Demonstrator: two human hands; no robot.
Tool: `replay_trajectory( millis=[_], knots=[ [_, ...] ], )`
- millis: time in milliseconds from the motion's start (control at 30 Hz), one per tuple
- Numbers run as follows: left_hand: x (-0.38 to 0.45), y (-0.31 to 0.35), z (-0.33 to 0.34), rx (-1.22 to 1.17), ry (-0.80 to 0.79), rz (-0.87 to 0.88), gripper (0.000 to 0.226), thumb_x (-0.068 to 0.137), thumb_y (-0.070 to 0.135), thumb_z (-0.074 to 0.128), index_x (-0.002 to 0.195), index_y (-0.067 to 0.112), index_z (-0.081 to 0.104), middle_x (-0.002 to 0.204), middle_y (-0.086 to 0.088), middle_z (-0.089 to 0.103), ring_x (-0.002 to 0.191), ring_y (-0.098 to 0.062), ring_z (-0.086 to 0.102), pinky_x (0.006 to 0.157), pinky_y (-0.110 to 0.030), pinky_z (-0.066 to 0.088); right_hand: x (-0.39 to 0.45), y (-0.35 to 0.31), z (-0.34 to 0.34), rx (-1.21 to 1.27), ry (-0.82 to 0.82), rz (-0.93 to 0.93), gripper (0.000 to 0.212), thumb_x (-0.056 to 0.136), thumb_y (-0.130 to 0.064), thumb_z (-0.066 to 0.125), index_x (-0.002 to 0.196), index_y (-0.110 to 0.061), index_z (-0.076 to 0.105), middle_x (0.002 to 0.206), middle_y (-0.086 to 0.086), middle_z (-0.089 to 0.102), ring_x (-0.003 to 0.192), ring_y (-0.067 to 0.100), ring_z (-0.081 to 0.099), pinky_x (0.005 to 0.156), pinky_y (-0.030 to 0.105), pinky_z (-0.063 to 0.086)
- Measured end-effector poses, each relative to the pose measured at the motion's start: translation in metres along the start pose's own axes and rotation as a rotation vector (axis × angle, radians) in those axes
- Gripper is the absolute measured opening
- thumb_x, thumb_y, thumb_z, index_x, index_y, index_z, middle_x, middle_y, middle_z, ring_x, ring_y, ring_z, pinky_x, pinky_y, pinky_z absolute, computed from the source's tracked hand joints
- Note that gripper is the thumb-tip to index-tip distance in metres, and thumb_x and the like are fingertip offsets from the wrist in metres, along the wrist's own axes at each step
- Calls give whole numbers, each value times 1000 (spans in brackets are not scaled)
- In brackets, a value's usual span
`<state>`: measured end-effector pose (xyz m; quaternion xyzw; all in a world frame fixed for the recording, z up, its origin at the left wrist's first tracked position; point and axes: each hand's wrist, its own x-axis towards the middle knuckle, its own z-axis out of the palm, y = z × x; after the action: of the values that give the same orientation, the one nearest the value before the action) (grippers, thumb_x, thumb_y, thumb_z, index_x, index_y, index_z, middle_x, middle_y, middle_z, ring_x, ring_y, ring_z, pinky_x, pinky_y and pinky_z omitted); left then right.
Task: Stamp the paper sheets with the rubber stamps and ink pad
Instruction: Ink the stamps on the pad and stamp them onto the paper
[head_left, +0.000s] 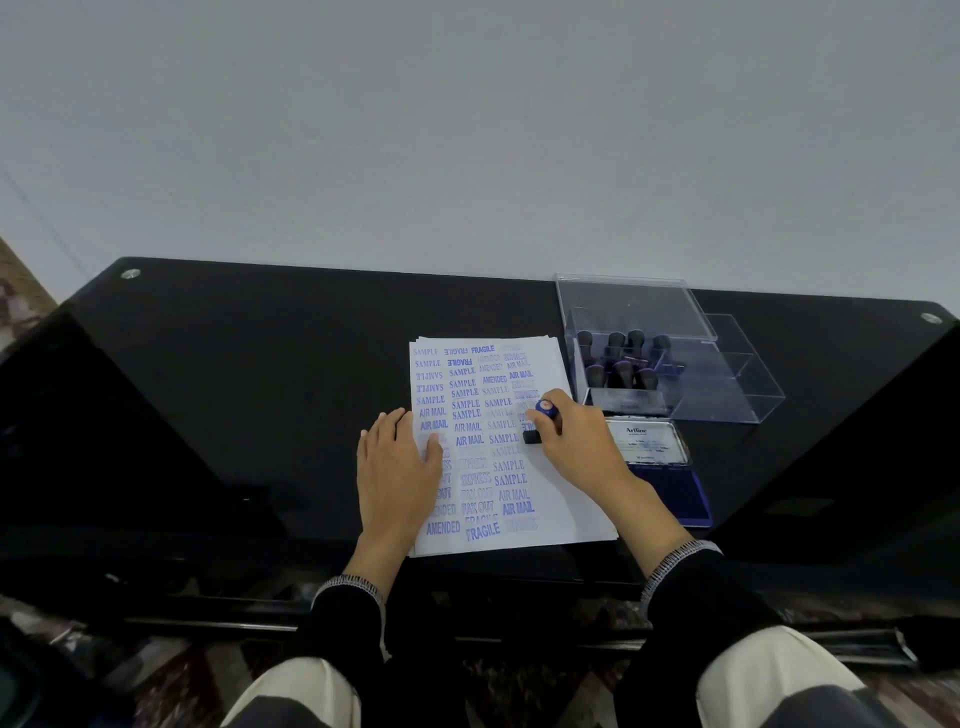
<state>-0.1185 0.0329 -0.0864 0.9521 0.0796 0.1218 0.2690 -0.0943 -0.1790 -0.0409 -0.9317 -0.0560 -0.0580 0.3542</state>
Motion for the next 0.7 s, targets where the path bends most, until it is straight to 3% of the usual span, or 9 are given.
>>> replay_trajectory(
  millis=[133,233,333,433,700],
  knots=[
    [0,0,-1,9,2,6,49,98,41,45,139,12,47,145,-3,46,139,-21,34,120,-41,20,1,3,-3,104,-12,53,17,97,-23,53,92,-7,54,71,9,58,59,18,49,53,16,37],
    [2,0,-1,15,6,7,48,98,41,46,138,13,48,144,-3,46,138,-21,35,119,-41,22,0,5,-16,314,104,171,23,99,-21,49,87,-2,54,74,14,60,62,15,50,54,14,39],
    [1,0,-1,20,18,12,47,98,40,47,136,13,49,143,-3,47,137,-22,36,118,-42,23,-1,10,-31,526,271,301,24,101,-20,45,93,-2,57,69,8,61,63,13,56,65,24,51],
    [2,0,0,27,27,18,46,98,40,47,135,12,50,142,-3,48,136,-22,38,118,-42,24,-1,17,-38,663,300,395,21,102,-22,42,95,-8,57,68,8,61,66,18,58,80,41,57],
    [2,0,0,26,35,21,47,98,40,48,135,12,49,141,-4,48,136,-21,37,118,-41,24,-6,18,-32,694,272,434,21,102,-21,41,104,-7,57,72,8,60,66,17,58,86,48,56]
  ],
)
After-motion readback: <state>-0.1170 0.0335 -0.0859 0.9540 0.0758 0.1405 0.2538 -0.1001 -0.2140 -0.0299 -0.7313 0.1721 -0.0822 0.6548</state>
